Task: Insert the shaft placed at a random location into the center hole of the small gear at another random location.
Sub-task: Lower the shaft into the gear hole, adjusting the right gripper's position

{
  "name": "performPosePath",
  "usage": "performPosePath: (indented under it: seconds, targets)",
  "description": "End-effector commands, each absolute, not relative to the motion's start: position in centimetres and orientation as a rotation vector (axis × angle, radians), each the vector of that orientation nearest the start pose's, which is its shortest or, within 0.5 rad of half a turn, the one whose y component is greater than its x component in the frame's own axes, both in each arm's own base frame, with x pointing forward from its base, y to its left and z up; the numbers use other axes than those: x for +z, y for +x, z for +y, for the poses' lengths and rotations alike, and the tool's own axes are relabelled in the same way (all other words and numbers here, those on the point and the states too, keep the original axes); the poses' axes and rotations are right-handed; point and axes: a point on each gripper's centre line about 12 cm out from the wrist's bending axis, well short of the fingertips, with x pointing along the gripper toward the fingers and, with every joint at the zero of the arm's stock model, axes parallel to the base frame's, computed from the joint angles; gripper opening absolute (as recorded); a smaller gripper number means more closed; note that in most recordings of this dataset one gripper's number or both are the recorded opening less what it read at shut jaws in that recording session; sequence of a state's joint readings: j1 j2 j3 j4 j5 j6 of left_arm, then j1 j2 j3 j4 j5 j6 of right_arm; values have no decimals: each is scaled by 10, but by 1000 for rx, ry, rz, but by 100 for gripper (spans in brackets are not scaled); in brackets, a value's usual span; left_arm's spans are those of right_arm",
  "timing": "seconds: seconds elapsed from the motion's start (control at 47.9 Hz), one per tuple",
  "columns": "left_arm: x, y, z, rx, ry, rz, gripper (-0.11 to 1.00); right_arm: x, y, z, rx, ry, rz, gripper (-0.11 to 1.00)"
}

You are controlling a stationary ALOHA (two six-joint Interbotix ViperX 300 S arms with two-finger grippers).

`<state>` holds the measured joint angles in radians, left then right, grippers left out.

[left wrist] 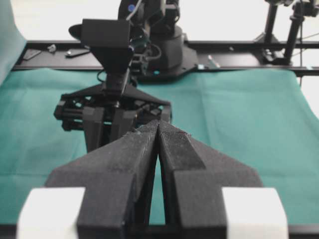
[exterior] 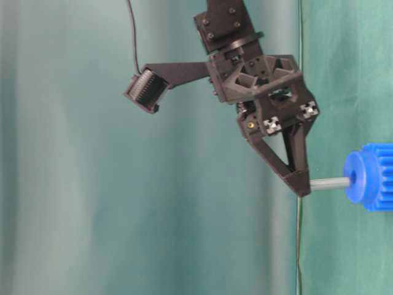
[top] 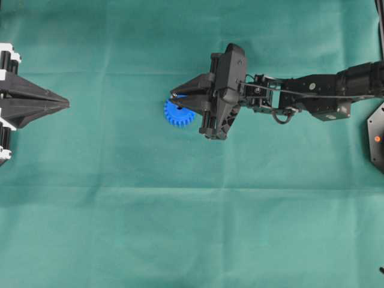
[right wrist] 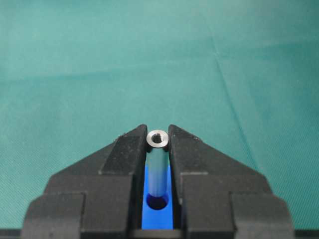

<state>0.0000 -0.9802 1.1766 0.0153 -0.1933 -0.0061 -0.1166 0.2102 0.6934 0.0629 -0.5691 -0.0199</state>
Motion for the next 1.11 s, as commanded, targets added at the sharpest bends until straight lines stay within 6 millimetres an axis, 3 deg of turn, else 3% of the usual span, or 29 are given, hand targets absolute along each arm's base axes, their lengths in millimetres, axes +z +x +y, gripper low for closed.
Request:
performPosePath:
  seconds: [0.0, 0.417, 1.085]
  targets:
    - [294, 199, 0, -3, 10, -21, 0, 145, 420, -54, -161, 56, 286, 14]
    - [294, 199, 0, -3, 10, -21, 0, 142, 418, -54, -162, 57, 292, 14]
    - [294, 199, -1, -5, 10, -21, 0, 156, 414, -56, -167, 52, 260, 14]
